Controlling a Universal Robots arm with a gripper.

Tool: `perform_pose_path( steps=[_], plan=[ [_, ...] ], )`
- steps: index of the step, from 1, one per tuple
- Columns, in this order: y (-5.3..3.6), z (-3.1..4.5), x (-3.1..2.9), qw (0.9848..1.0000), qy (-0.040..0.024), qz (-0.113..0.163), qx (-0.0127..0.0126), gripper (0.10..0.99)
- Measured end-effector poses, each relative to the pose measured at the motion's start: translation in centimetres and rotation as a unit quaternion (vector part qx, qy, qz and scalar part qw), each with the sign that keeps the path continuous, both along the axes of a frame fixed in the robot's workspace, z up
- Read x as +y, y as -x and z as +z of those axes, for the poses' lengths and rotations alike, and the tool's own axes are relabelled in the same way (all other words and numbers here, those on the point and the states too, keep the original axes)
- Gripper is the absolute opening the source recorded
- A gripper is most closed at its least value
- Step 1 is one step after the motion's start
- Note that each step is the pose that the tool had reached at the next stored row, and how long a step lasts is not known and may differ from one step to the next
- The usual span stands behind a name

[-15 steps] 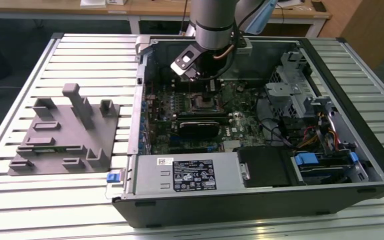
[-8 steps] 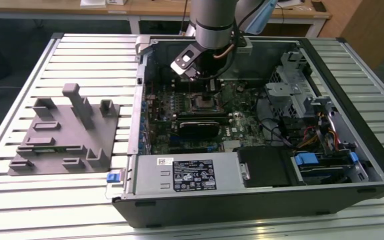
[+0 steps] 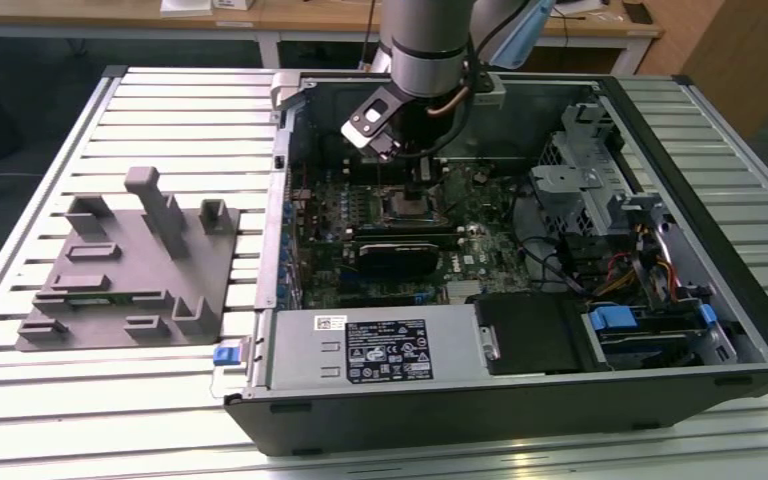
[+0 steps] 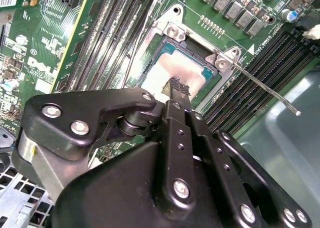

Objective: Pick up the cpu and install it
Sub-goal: 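Place the cpu into insertion slot, then close the cpu cover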

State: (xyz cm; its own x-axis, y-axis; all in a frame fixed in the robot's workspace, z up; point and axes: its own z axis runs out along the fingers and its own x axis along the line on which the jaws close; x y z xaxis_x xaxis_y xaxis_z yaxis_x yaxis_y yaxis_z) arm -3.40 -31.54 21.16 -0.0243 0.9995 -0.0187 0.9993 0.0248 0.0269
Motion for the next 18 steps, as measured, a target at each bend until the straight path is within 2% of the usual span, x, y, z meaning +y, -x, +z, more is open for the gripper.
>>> perform_pose_path(
  steps=[18],
  plan=[
    [0.0, 1.02, 0.0, 1.0, 0.0, 0.0, 0.0, 0.106]
  ],
)
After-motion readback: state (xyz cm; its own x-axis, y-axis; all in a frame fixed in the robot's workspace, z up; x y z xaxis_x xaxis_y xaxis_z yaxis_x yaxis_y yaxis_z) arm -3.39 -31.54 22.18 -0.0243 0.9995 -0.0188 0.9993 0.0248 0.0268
